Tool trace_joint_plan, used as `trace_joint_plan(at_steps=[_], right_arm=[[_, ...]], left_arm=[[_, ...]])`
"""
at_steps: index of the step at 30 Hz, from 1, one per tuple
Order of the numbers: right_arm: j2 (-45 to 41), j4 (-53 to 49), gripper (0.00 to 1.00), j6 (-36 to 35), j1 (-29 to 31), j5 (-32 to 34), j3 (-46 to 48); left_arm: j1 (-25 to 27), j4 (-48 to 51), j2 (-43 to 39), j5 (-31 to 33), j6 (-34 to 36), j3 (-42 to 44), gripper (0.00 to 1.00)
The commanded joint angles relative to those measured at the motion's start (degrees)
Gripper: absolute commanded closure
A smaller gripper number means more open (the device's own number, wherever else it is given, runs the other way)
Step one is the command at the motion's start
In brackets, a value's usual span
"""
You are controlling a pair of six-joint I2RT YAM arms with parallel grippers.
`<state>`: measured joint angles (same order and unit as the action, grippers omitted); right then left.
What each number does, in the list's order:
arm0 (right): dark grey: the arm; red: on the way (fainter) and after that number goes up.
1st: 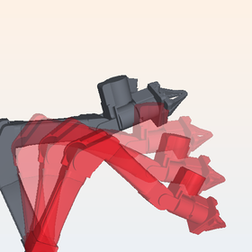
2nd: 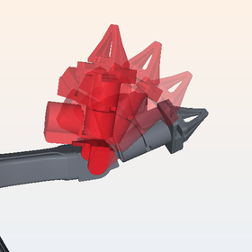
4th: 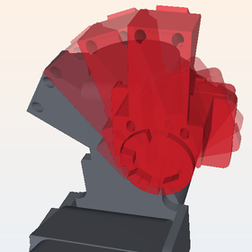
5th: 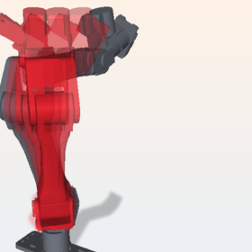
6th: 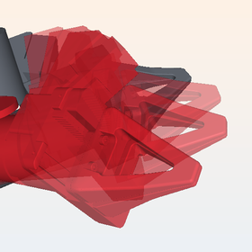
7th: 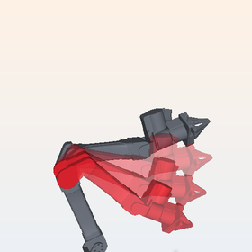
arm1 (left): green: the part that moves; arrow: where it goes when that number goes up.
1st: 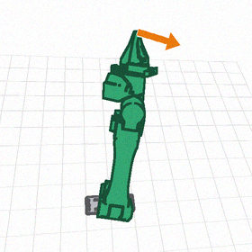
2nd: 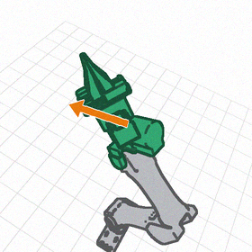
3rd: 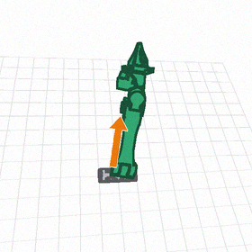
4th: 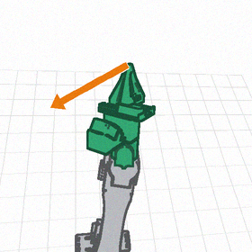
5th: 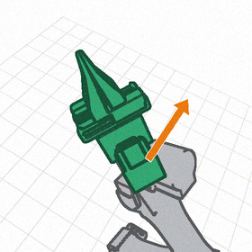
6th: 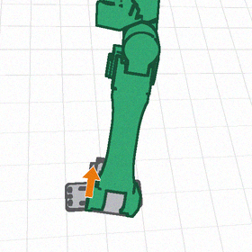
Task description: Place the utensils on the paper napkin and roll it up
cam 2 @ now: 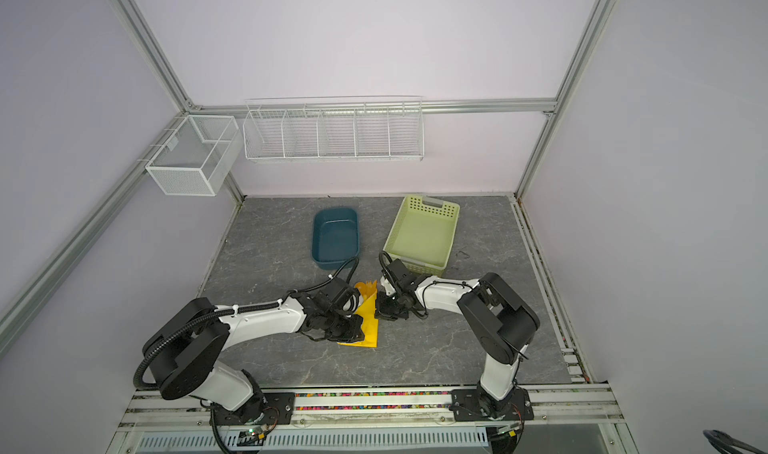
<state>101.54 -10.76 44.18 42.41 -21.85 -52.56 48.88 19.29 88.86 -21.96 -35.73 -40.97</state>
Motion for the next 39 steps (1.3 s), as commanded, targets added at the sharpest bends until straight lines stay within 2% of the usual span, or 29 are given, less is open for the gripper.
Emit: trace_joint_plan(at_steps=[1,6,12,30,39], right_arm=[[0.3,-4.4,0.93,-1.5,-0.3,2.3,-0.9],[-2.0,-7.8,0.93,-2.9,-0.4,3.8,-3.6],[-3.2,-6.8,0.93,-3.2,-0.6,2.4,-5.7],[4.7,-6.0,0.93,-4.8,-2.6,2.0,-5.7],[0.8,-8.8,0.93,-5.8,-3.0,2.6,-7.0]], left_arm=[[0.2,1.6,1.7,3.5,0.4,1.8,1.0],[0.1,1.6,1.6,3.6,0.3,2.0,1.0],[0.2,1.7,1.5,3.7,0.3,2.0,1.0],[0.1,1.5,1.7,3.5,0.2,2.2,1.0],[0.1,1.3,1.2,3.6,0.0,2.7,1.0]])
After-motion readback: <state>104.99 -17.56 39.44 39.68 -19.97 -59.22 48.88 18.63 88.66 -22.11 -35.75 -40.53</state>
